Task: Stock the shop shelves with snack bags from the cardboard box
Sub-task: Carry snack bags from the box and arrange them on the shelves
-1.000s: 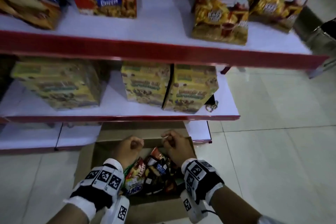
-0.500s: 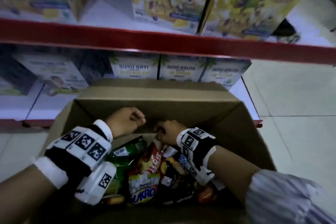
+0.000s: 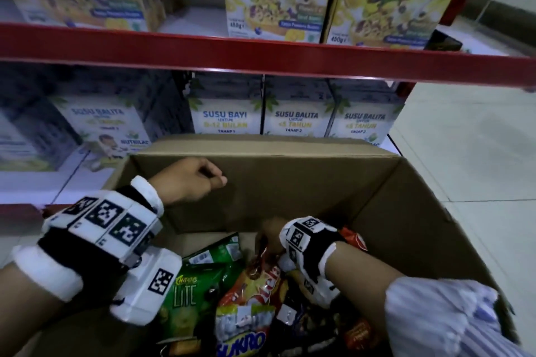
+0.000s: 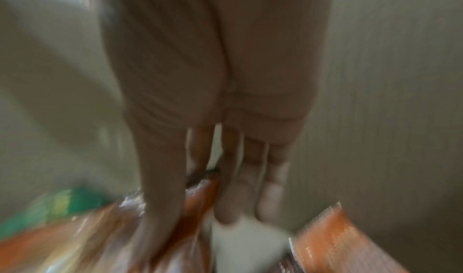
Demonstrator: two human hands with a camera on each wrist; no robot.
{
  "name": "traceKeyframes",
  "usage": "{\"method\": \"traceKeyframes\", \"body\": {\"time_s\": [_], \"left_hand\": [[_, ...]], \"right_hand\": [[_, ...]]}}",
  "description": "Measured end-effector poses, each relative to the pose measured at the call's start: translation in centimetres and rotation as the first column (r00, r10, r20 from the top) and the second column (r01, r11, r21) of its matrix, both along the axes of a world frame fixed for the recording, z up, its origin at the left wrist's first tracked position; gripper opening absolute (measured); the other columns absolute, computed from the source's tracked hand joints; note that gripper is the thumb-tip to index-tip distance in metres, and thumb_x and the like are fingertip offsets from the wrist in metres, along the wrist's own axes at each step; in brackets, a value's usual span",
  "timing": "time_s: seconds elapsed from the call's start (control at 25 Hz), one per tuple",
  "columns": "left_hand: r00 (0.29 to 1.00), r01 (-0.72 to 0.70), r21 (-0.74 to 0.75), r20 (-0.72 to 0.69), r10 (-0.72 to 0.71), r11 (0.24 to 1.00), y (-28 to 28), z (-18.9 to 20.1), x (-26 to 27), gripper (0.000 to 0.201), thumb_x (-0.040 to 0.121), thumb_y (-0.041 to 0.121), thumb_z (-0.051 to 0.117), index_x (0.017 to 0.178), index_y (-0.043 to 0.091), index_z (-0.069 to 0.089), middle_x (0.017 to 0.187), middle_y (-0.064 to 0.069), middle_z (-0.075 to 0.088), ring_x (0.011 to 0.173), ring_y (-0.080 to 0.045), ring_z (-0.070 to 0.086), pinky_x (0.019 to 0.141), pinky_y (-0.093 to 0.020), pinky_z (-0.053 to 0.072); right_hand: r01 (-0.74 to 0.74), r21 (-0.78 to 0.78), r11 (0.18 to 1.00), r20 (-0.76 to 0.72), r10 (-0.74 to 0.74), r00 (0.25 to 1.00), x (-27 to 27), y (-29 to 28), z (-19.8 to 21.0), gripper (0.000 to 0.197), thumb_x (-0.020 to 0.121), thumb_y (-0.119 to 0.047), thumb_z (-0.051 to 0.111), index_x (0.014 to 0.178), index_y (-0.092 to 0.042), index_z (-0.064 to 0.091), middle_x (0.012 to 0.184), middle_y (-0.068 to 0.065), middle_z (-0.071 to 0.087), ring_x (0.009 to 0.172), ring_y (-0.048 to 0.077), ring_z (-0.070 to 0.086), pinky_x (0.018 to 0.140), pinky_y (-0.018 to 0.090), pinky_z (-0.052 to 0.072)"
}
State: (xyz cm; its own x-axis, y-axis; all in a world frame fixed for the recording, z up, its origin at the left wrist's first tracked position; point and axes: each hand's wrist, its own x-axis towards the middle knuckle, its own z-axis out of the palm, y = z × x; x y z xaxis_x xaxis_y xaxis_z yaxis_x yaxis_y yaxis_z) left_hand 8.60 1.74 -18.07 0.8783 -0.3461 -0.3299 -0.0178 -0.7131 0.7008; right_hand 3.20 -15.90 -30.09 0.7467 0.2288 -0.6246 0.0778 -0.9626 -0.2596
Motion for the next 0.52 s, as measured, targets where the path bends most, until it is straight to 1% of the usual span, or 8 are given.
{"method": "traceKeyframes", "body": {"time_s": [0.08, 0.16, 0.2, 0.28, 0.32, 0.4, 0.48, 0.52], "left_hand": [[0.997, -0.037, -0.016, 0.066, 0.038, 0.999, 0.4, 1.2, -0.4, 0.02, 0.088, 0.029, 0.064, 0.1, 0.014, 0.061, 0.087, -0.003, 0.059, 0.088, -0.022, 0.059, 0.078, -0.028, 0.043], [0.99, -0.062, -0.03, 0.128, 0.066, 0.998, 1.3, 2.9, -0.8, 0.028, 0.086, 0.042, 0.062, 0.102, 0.02, 0.06, 0.085, 0.005, 0.059, 0.084, -0.017, 0.057, 0.079, -0.028, 0.044], [0.986, -0.073, -0.042, 0.149, 0.079, 0.996, 1.9, 3.8, -0.9, 0.037, 0.082, 0.055, 0.058, 0.101, 0.024, 0.059, 0.087, 0.007, 0.059, 0.085, -0.015, 0.058, 0.081, -0.03, 0.046], [0.981, -0.082, -0.115, 0.165, 0.1, 0.99, 2.8, 4.9, -1.5, 0.074, 0.063, 0.084, 0.046, 0.105, 0.024, 0.056, 0.094, 0.008, 0.061, 0.096, -0.016, 0.06, 0.091, -0.035, 0.048], [0.977, -0.082, -0.17, 0.179, 0.113, 0.982, 3.1, 5.1, -1.7, 0.092, 0.053, 0.093, 0.041, 0.111, 0.022, 0.055, 0.099, 0.007, 0.061, 0.1, -0.016, 0.06, 0.094, -0.037, 0.047], [0.975, -0.075, -0.323, 0.173, 0.137, 0.943, 3.1, 5.3, -2.6, 0.108, 0.04, 0.095, 0.044, 0.122, 0.025, 0.05, 0.107, 0.009, 0.063, 0.1, -0.009, 0.062, 0.093, -0.036, 0.049], [0.988, -0.053, -0.514, 0.096, 0.118, 0.856, 2.7, 5.2, -3.3, 0.104, 0.036, 0.09, 0.059, 0.12, 0.029, 0.049, 0.105, 0.011, 0.068, 0.088, -0.002, 0.068, 0.078, -0.026, 0.055], [0.995, -0.04, -0.58, 0.053, 0.087, 0.814, 2.4, 5.2, -3.7, 0.098, 0.035, 0.084, 0.067, 0.116, 0.031, 0.051, 0.1, 0.01, 0.072, 0.084, -0.001, 0.07, 0.069, -0.021, 0.056]], "right_hand": [[-0.033, 0.073, 0.997, -0.011, 0.034, 0.999, 0.1, -1.0, 2.5, 0.026, 0.077, -0.018, 0.076, 0.102, -0.008, 0.074, 0.11, 0.007, 0.07, 0.092, 0.018, 0.064, 0.078, 0.024, 0.048], [0.054, 0.208, 0.977, -0.02, -0.051, 0.999, 0.4, -2.3, 6.7, 0.019, 0.076, -0.015, 0.075, 0.095, -0.01, 0.075, 0.102, 0.006, 0.073, 0.083, 0.011, 0.06, 0.076, 0.026, 0.046], [0.088, 0.275, 0.958, 0.004, -0.092, 0.996, 0.3, -3.0, 9.3, 0.017, 0.076, -0.017, 0.076, 0.093, -0.013, 0.075, 0.101, 0.005, 0.073, 0.084, 0.008, 0.06, 0.079, 0.025, 0.047], [0.135, 0.436, 0.89, 0.106, -0.2, 0.974, 0.1, -4.8, 13.7, 0.009, 0.079, -0.021, 0.074, 0.087, -0.023, 0.072, 0.093, -0.005, 0.073, 0.084, 0.005, 0.062, 0.079, 0.019, 0.049], [0.157, 0.562, 0.812, 0.135, -0.277, 0.951, -0.1, -5.4, 15.9, 0.007, 0.081, -0.019, 0.072, 0.084, -0.025, 0.069, 0.086, -0.01, 0.071, 0.081, 0.002, 0.064, 0.073, 0.015, 0.05], [0.174, 0.811, 0.559, 0.114, -0.442, 0.89, -0.6, -6.0, 19.2, 0.01, 0.083, -0.011, 0.067, 0.08, -0.02, 0.065, 0.074, -0.01, 0.07, 0.072, 0.005, 0.066, 0.065, 0.017, 0.053], [0.136, 0.927, 0.35, 0.076, -0.53, 0.844, -1.0, -5.7, 21.0, 0.003, 0.08, -0.013, 0.066, 0.08, -0.014, 0.063, 0.071, 0.0, 0.068, 0.066, 0.016, 0.066, 0.061, 0.026, 0.057], [0.108, 0.945, 0.308, 0.085, -0.552, 0.83, -1.2, -5.3, 21.4, 0.006, 0.079, -0.017, 0.065, 0.081, -0.012, 0.062, 0.071, 0.004, 0.066, 0.065, 0.019, 0.065, 0.06, 0.028, 0.058]]}}
